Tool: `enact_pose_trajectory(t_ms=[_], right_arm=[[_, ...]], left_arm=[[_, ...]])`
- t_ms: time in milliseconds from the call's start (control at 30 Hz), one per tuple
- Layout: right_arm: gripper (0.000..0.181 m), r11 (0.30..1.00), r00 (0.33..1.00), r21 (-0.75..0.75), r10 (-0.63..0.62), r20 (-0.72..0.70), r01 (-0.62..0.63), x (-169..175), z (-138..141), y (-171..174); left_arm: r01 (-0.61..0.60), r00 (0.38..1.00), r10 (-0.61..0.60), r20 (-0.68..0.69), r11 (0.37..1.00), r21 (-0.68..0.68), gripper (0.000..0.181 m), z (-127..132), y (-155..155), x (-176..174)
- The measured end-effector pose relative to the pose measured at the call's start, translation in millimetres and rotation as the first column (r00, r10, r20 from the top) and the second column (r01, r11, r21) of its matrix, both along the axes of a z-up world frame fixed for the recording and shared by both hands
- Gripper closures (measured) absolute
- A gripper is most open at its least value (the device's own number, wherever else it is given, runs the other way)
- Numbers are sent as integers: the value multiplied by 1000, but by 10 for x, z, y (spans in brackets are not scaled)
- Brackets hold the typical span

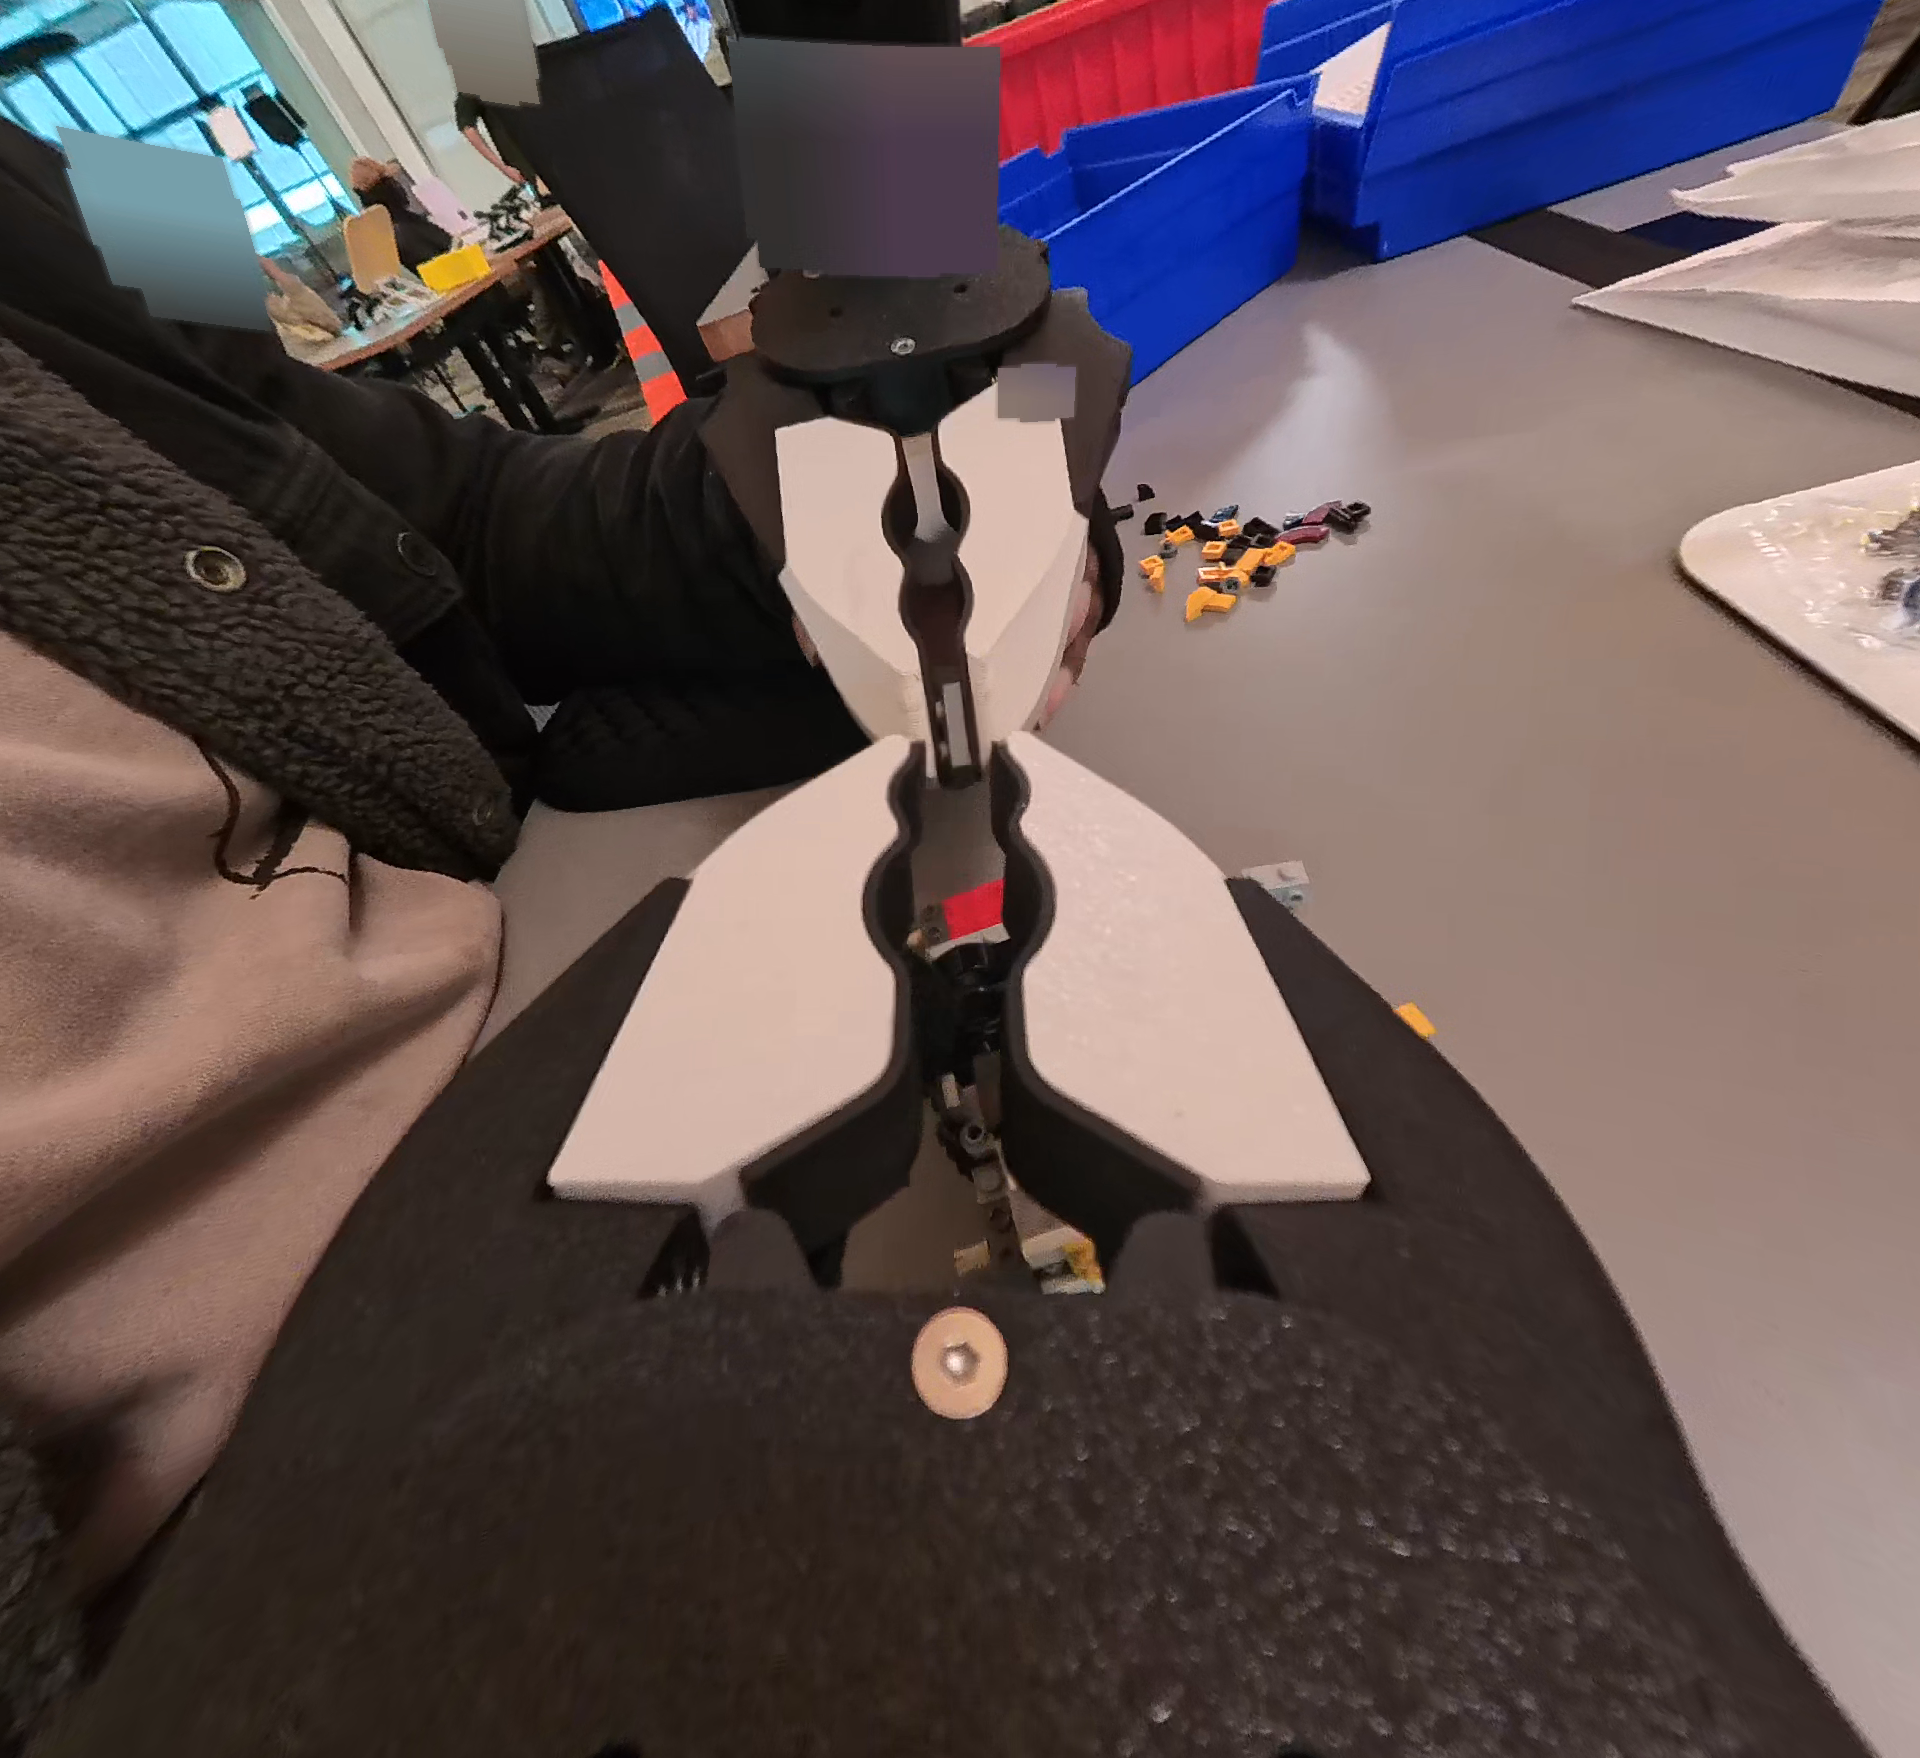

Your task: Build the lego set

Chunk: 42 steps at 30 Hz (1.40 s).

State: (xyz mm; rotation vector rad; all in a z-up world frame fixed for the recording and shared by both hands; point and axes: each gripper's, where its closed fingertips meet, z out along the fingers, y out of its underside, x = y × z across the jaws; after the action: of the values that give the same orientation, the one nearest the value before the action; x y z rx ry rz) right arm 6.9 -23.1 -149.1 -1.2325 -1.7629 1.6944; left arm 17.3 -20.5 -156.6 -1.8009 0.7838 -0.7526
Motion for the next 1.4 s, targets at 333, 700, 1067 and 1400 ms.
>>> enact_pose_trajectory(t_ms=[333, 700, 1067, 1400], right_arm=[[178, 969, 999, -245, -34, -39, 23, 26, 254, 181], [177, 924, 998, -381, -29, -61, 3, 28, 352, 209], [177, 939, 998, -344, -6, -66, -17, 23, 322, 125], [156, 847, 987, 522, -13, -162, 97, 21, -89, 49]], left_arm=[[-43, 998, 42, 54, 999, 28, 153, 83, 58, -80], [-38, 949, 42, 312, 999, -21, 170, 337, 79, -39], [-38, 936, 63, 347, 996, -79, 177, 347, 100, -13], [141, 907, 93, 412, 853, -503, 178, -37, -4, -47]])
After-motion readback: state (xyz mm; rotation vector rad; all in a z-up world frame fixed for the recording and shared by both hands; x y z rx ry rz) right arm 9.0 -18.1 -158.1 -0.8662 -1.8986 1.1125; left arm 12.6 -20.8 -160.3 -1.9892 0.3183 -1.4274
